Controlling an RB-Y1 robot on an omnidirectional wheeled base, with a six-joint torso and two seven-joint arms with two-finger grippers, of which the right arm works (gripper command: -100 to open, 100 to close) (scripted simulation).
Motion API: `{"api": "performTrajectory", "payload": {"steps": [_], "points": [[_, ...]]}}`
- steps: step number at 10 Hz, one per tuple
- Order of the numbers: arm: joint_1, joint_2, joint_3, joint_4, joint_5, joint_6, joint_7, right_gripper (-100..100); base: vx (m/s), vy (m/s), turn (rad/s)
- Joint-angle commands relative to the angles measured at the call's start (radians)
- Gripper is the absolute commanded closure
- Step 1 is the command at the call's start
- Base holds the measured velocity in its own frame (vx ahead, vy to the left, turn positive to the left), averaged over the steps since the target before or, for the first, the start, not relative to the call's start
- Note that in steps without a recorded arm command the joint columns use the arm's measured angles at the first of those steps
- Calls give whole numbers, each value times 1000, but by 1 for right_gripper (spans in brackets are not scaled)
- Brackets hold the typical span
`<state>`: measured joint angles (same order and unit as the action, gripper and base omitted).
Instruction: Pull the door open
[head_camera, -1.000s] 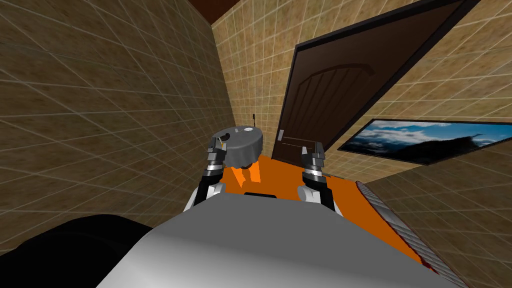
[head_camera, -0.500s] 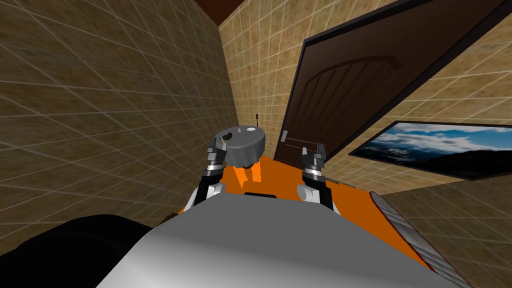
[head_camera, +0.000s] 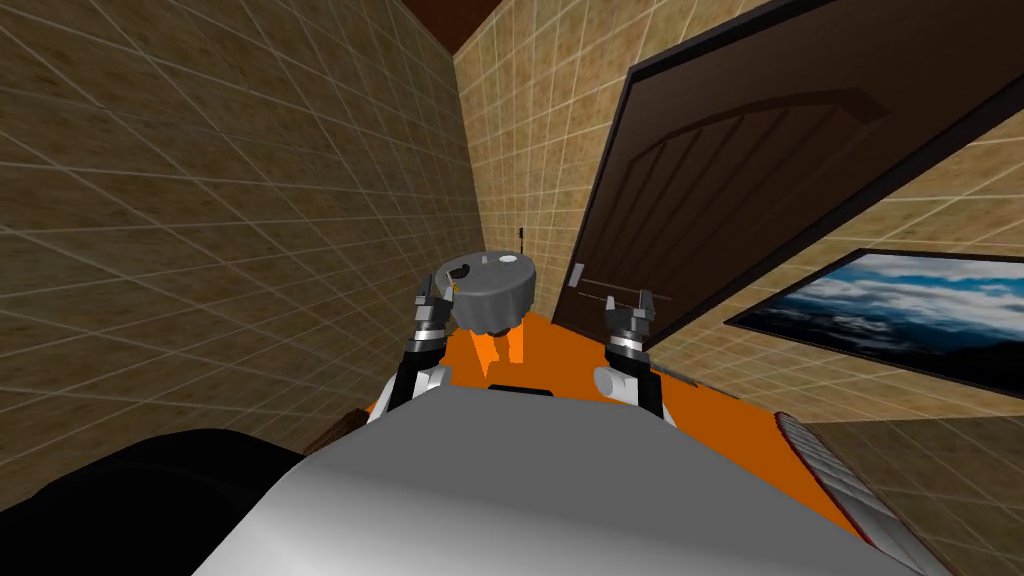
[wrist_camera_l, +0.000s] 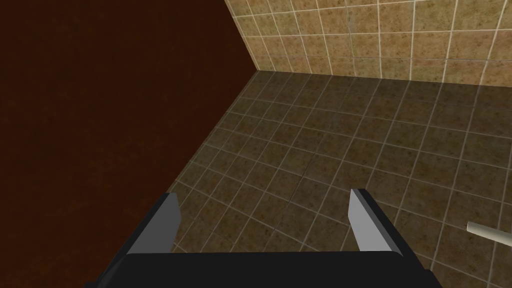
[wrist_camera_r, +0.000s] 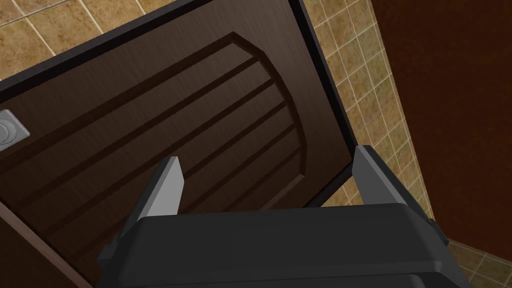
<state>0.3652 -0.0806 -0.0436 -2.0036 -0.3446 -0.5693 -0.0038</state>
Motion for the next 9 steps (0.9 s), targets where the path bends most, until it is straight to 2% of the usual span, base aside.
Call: {"api": "performTrajectory", "payload": {"steps": [1,9], "points": [[-11,-1,-5,23,-30,-10,-12,-100,39,-66,183],[-67,-2,-39,137,-192,-55,-77,-100,34,-67,165]]}}
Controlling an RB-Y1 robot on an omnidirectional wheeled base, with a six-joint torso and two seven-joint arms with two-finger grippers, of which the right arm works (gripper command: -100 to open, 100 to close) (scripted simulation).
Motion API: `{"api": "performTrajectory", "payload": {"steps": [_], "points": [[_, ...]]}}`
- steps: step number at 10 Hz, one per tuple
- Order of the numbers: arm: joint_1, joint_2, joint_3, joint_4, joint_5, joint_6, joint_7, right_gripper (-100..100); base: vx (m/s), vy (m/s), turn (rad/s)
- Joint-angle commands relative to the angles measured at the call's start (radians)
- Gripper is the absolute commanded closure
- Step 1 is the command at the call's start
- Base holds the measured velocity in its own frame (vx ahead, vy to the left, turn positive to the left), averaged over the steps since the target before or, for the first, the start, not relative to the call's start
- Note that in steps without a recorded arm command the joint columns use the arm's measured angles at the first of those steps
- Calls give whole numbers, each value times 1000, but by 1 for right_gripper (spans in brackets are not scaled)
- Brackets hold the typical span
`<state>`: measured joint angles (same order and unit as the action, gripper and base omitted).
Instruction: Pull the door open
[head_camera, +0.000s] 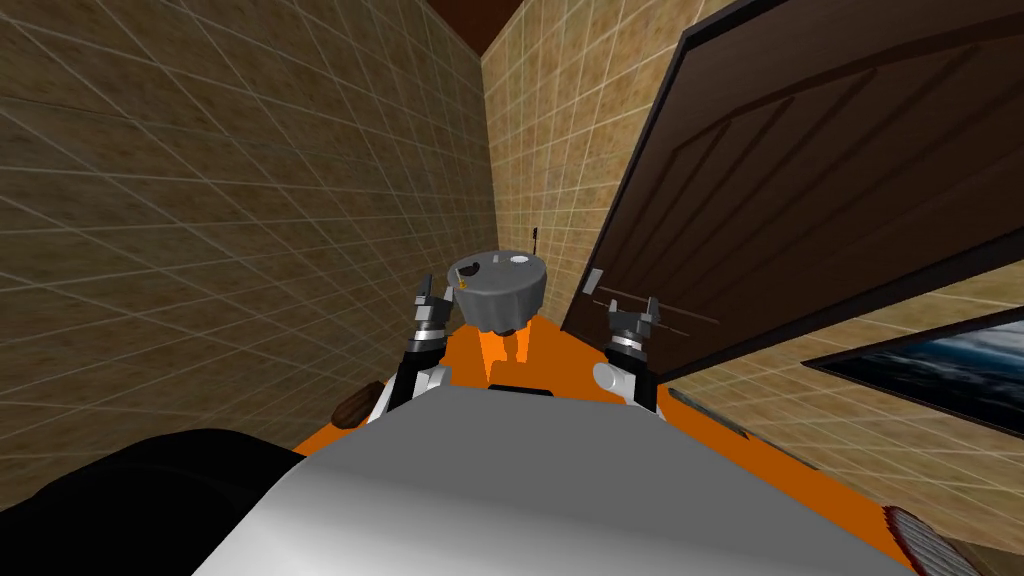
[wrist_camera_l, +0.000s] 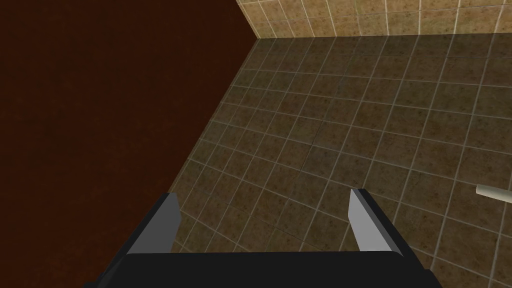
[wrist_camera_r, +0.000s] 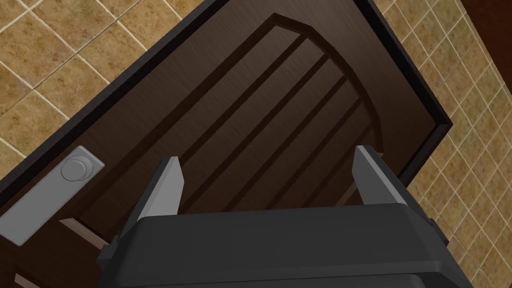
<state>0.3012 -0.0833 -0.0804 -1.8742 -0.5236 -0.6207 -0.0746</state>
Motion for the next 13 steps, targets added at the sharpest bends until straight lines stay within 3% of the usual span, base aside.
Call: {"api": "performTrajectory", "payload": {"steps": [1,13], "points": [[-10,1,-7,22,-34,-9,-14,-100,33,-72,153],[-96,15,-58,196,-279,-78,-111,-100,34,-76,157]]}}
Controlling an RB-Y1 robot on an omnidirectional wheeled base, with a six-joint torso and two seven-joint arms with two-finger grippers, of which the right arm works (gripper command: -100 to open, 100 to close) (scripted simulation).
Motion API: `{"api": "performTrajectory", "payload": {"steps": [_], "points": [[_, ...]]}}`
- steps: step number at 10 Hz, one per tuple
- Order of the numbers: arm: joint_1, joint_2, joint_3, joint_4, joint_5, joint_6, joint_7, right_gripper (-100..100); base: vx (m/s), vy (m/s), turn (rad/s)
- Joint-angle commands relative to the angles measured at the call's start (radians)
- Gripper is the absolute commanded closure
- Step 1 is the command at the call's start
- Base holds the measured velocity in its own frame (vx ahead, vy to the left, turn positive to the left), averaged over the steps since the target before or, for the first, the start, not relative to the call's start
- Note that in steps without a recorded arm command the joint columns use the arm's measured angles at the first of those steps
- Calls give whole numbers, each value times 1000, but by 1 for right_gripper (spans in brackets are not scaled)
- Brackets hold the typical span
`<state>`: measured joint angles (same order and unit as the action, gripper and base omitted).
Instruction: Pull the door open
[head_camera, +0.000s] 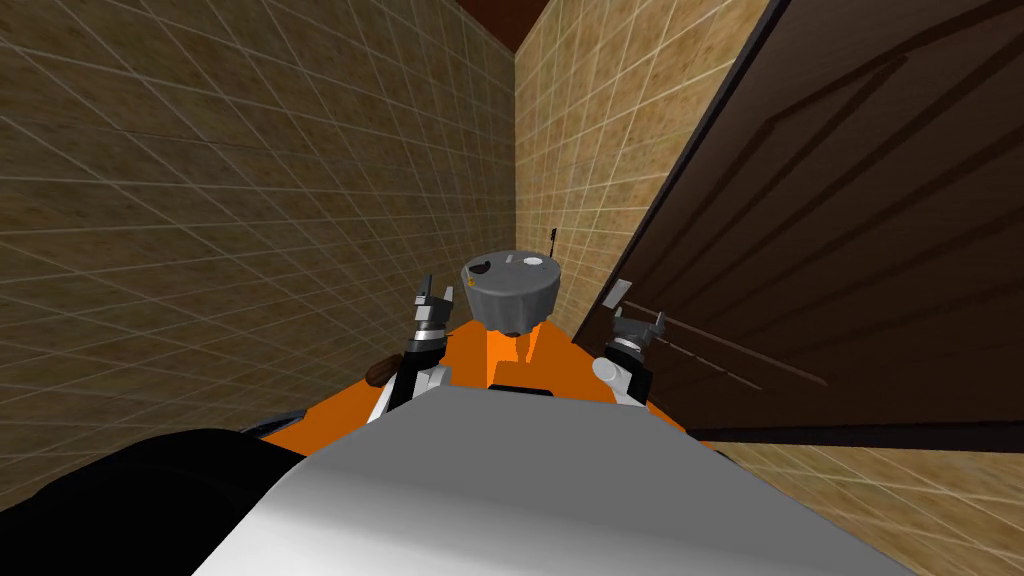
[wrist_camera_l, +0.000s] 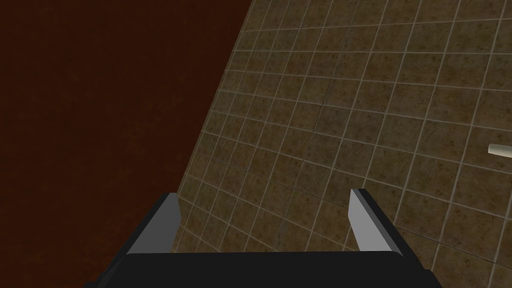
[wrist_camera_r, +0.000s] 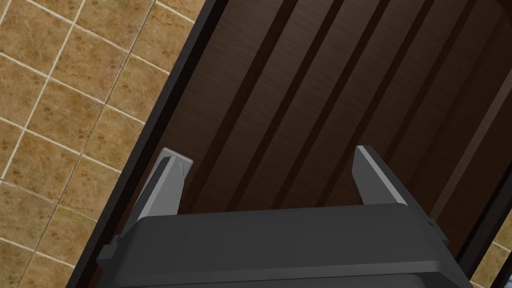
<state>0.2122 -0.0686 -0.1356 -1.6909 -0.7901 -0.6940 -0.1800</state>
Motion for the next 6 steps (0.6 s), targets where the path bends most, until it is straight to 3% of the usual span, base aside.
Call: {"api": "performTrajectory", "payload": {"steps": [1,6], "points": [[-14,3,-7,27,-33,-10,-14,-100,25,-72,150],[-48,15,-27,94,-128,-37,-51,-100,34,-80,140]]}}
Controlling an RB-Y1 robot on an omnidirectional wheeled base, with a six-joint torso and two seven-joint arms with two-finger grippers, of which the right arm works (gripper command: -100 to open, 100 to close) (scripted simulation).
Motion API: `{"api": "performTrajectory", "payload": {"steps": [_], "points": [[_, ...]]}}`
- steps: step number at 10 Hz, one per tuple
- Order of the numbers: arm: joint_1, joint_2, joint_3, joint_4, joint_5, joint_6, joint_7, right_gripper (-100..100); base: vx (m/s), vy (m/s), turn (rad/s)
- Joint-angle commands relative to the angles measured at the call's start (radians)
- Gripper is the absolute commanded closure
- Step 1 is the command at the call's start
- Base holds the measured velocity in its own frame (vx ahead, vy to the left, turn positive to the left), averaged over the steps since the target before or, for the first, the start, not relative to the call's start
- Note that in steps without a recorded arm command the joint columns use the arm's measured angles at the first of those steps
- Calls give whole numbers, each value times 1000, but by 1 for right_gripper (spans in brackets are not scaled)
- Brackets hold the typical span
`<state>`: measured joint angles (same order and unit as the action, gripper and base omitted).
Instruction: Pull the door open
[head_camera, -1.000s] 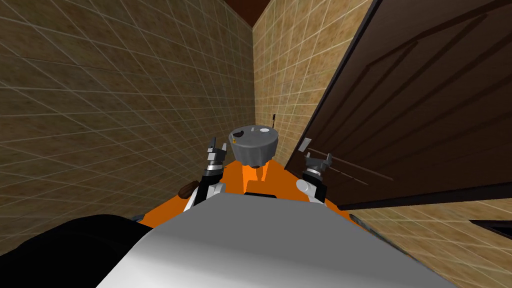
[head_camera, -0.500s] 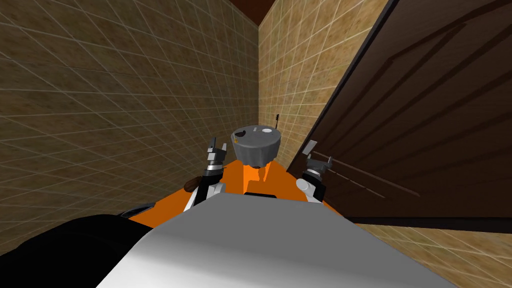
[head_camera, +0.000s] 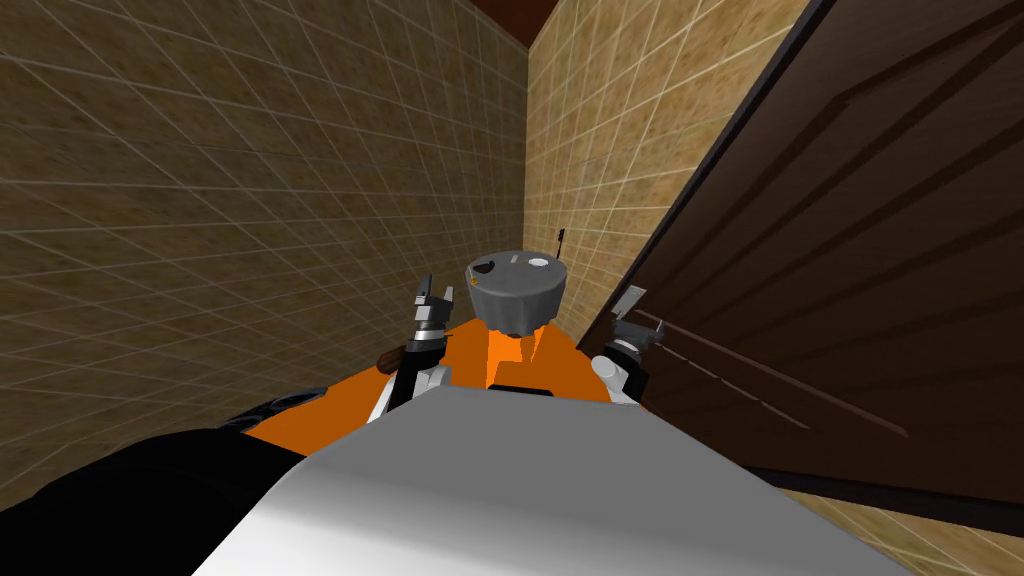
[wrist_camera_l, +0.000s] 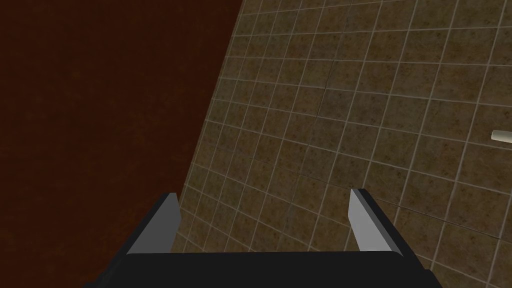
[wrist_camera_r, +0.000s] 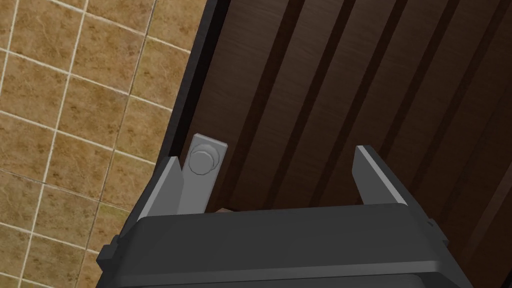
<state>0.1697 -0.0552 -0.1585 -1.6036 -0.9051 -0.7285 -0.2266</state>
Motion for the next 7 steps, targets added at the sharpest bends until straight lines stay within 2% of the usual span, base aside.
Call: {"api": "performTrajectory", "payload": {"steps": [1,7], "points": [[-12,4,-8,20,-32,-8,-12,-100,29,-77,142],[-54,26,-33,106,-153,-42,-60,-100,34,-88,132]]}}
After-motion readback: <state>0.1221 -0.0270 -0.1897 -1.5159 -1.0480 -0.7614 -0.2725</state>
